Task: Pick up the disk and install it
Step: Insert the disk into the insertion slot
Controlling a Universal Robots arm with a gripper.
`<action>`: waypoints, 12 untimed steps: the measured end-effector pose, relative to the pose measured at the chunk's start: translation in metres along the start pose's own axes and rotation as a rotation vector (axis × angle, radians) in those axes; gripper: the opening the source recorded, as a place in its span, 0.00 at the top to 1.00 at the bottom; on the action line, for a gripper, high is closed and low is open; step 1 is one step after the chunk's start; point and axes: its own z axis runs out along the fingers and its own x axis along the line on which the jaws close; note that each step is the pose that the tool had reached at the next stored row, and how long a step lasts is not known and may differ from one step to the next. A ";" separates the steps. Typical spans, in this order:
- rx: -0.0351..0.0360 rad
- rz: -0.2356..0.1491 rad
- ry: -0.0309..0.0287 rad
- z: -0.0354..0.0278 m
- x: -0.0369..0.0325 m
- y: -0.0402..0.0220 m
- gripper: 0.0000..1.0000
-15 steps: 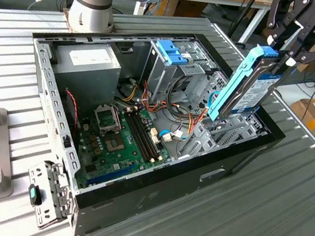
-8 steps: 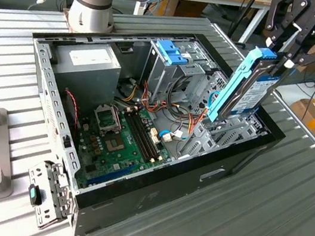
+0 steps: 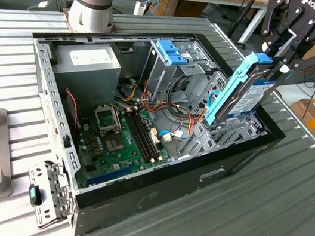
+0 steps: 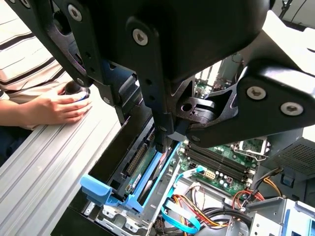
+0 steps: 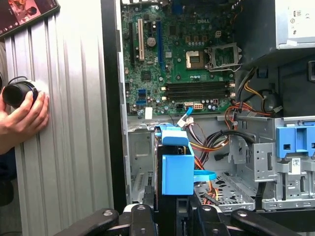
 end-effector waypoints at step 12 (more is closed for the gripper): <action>0.0000 0.000 -0.0001 0.0078 -0.0046 -0.0068 0.65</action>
